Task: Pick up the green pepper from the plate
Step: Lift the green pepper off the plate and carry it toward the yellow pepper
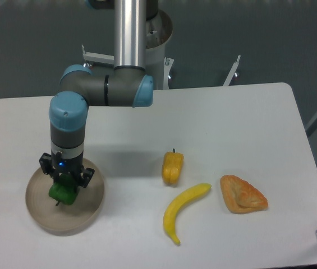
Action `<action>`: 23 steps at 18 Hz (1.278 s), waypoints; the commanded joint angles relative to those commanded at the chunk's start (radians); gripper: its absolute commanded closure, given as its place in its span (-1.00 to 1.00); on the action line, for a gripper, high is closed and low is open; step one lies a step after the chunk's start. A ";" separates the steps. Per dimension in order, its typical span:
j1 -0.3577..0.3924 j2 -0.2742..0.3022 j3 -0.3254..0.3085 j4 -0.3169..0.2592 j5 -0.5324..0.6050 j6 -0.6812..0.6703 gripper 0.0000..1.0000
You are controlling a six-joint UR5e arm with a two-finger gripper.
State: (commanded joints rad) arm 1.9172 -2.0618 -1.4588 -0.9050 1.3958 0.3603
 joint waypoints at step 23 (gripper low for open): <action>0.427 0.143 -0.071 -0.178 0.065 0.966 0.27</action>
State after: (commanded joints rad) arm 2.3438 -1.9190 -1.5294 -1.0830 1.4603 1.3266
